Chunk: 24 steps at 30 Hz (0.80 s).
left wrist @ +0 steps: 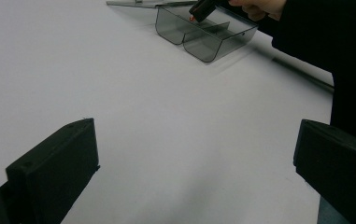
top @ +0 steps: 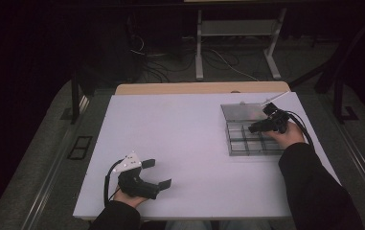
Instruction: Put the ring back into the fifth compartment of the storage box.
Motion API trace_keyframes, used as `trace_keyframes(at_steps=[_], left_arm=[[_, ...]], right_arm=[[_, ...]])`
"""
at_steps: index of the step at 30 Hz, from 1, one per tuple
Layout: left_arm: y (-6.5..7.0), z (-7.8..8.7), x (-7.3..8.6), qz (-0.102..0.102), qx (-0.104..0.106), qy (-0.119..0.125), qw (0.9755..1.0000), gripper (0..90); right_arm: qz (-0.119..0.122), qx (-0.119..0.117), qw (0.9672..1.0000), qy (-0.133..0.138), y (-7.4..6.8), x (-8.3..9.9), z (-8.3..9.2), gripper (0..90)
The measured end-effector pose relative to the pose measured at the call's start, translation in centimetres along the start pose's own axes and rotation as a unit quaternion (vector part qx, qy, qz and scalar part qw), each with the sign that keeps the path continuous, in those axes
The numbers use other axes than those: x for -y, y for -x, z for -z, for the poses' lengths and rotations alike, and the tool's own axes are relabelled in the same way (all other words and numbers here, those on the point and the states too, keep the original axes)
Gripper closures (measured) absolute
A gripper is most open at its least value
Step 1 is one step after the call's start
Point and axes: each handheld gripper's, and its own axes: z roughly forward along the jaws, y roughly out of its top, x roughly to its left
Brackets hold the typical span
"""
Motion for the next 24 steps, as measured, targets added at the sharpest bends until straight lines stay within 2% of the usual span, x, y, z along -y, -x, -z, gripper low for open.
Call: trace_keyframes(at_steps=[13, 21, 24], left_arm=[[0.1, 0.0, 0.0, 0.002, -0.001, 0.000, 1.0000, 0.0], [0.1, 0.1, 0.0, 0.002, 0.000, 0.001, 1.0000, 0.0], [0.1, 0.0, 0.0, 0.001, 0.001, 0.000, 1.0000, 0.0]], right_arm=[[-0.003, 0.014, 0.9998, 0.013, -0.9, 0.0, 1.4, 49.0], [-0.022, 0.020, 0.9991, 0.031, -1.5, 0.2, 2.6, 29.8], [-0.030, 0.025, 0.9986, 0.036, -1.8, 0.3, 3.0, 15.4]])
